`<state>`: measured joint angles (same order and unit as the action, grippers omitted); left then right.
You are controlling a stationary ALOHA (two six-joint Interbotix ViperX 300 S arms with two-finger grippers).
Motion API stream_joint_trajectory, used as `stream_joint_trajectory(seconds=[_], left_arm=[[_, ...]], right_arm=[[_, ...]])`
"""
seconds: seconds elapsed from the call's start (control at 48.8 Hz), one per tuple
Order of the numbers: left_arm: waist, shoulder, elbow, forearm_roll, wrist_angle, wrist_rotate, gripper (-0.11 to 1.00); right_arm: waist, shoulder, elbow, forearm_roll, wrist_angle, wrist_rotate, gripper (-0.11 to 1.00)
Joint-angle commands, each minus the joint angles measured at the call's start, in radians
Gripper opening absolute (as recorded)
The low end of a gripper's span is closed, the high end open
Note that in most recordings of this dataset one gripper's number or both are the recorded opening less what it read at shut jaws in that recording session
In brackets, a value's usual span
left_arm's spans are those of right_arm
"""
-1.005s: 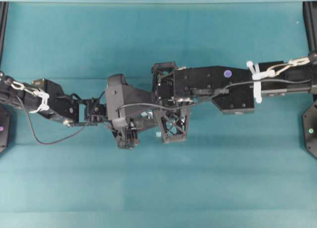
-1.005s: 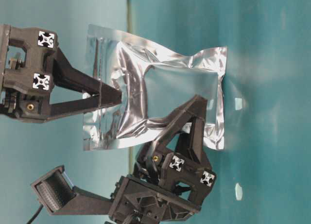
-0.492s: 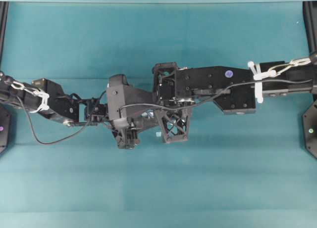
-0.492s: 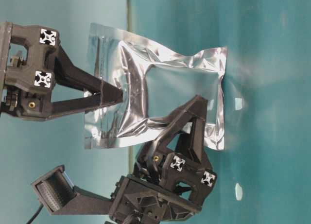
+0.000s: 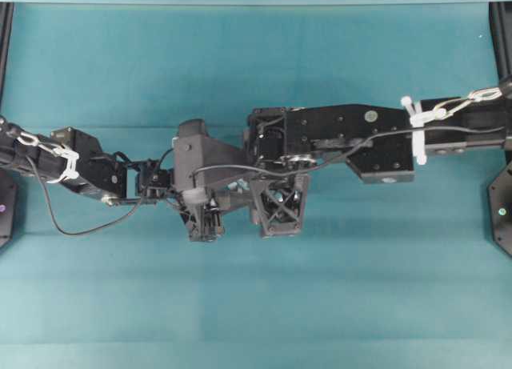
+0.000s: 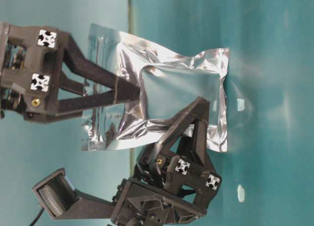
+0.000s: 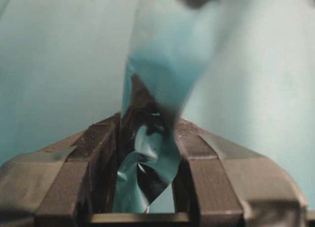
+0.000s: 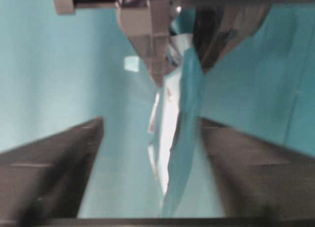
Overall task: Hand over the silver zip bag and make it stand upright.
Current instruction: 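Open the right gripper and retract it to the right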
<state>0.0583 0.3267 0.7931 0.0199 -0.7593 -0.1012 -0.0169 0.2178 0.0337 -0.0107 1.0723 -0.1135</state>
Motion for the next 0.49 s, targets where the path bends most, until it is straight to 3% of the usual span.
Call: stream_joint_trajectory(seconds=[0.0, 0.103, 0.267, 0.472], left_arm=[[-0.006, -0.006, -0.003, 0.003, 0.0, 0.005, 0.32], [-0.008, -0.006, -0.003, 0.002, 0.0, 0.005, 0.3], [-0.008, -0.006, -0.003, 0.003, 0.0, 0.005, 0.3], [-0.009, -0.006, -0.003, 0.002, 0.0, 0.005, 0.3]], right_arm=[[-0.006, -0.052, 0.011, -0.008, -0.021, 0.014, 0.91], [-0.015, -0.087, 0.044, -0.009, -0.031, 0.025, 0.89], [-0.044, -0.184, 0.114, -0.015, -0.081, 0.097, 0.89], [-0.066, -0.35, 0.268, -0.02, -0.199, 0.167, 0.89]])
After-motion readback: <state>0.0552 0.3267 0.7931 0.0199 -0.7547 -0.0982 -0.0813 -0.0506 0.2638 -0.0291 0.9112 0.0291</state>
